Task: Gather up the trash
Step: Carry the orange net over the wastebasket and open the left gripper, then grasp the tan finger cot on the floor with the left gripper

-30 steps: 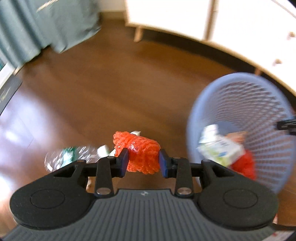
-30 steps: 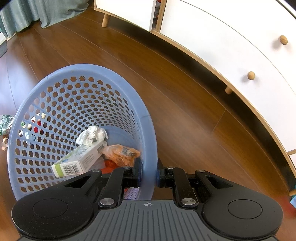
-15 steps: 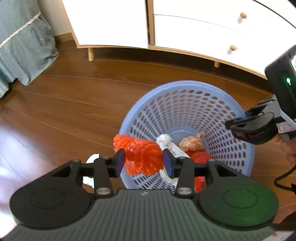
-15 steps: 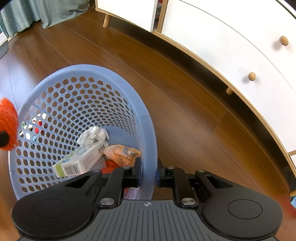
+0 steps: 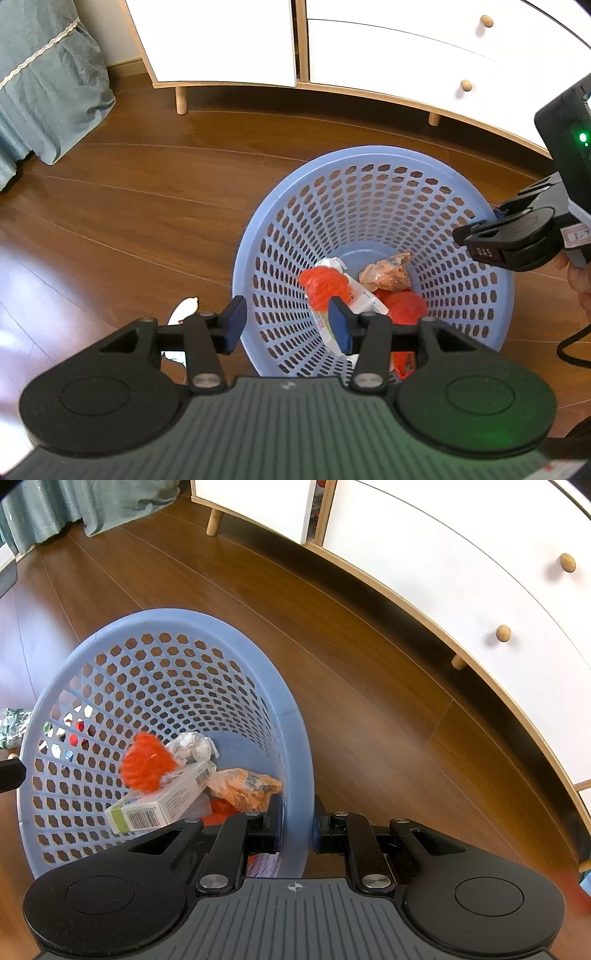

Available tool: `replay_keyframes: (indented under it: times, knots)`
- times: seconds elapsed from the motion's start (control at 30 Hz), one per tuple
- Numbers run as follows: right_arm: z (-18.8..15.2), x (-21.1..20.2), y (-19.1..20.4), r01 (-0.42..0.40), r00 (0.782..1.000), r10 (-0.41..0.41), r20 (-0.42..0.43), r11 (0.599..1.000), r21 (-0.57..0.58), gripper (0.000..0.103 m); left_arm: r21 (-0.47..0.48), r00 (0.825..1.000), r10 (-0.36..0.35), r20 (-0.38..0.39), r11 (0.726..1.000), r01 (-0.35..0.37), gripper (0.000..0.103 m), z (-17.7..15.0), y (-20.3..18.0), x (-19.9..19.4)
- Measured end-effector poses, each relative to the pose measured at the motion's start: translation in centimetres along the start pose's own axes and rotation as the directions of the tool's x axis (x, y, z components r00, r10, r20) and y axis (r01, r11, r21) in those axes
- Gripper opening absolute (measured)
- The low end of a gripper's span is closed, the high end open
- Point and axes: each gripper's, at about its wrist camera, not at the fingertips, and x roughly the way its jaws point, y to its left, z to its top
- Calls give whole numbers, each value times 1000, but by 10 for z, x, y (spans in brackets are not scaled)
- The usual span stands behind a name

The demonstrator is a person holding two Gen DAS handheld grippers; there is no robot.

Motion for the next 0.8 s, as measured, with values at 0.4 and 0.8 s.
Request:
replay_keyframes:
  times: [0.4, 0.8]
  knots:
    - [0, 0, -1, 0, 1000, 0, 0, 1000, -1, 11, -32, 999, 31, 5, 999, -31, 44, -4, 15, -3]
    - [0, 0, -1, 1, 1000, -1, 2, 1000, -5, 11, -102, 992, 128, -14, 986, -129, 45, -23, 58, -3]
